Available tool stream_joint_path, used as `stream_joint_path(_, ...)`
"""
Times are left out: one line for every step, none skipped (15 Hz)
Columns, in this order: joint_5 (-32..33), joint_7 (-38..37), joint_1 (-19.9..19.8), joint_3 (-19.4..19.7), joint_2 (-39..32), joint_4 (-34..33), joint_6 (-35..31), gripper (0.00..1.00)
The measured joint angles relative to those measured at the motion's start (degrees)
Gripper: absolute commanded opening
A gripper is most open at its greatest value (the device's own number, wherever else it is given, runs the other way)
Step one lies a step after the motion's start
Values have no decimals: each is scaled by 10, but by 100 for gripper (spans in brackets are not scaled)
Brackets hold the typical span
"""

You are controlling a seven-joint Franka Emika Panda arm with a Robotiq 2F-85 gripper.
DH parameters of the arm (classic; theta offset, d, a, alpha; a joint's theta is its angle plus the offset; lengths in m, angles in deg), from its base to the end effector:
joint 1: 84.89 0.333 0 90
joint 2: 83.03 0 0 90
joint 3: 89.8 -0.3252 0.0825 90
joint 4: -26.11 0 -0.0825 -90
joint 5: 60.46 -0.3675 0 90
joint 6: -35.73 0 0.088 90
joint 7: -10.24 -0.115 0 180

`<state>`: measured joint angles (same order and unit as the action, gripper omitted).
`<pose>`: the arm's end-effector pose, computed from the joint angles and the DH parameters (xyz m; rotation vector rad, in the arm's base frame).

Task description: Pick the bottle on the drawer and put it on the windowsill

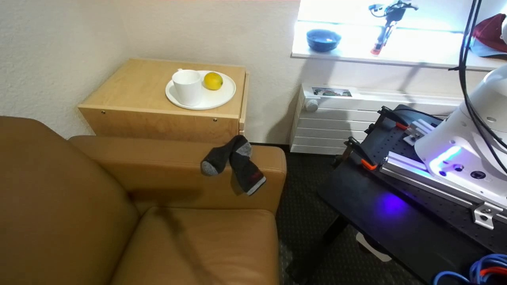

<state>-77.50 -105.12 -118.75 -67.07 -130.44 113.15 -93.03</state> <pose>0.4304 -0.5509 0.2025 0.0951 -3.0725 0.0121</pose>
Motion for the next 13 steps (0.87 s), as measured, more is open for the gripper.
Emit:
stream_joint_path(-4,4,-3,-5,0,-2,4,100)
stream_joint_path(-6,8,-4,-8,0,-3,5,100)
stream_joint_path(-7,10,-5,-9,1,-5,6,100)
stream_joint_path(-8,10,-5,-9,5,-6,6,100)
stream_joint_path(-8,11,-6,-8,9,-7,6,100)
stream_joint_path(-8,12,-6,-5,17,-7,5,100)
stream_joint_path(-7,13,-7,0,27,-7,5,100)
stream_joint_path(-5,19,-7,6,40,-5,9,100)
stream_joint_path(-3,35,-9,11,57,-2,20,100)
stream_joint_path(-2,69,-14,12,79,3,37,100)
stream_joint_path(-2,105,-19,12,105,11,53,100)
stream_joint_path(-2,141,-23,12,134,23,64,100)
stream_joint_path(-2,178,-25,13,165,39,71,100)
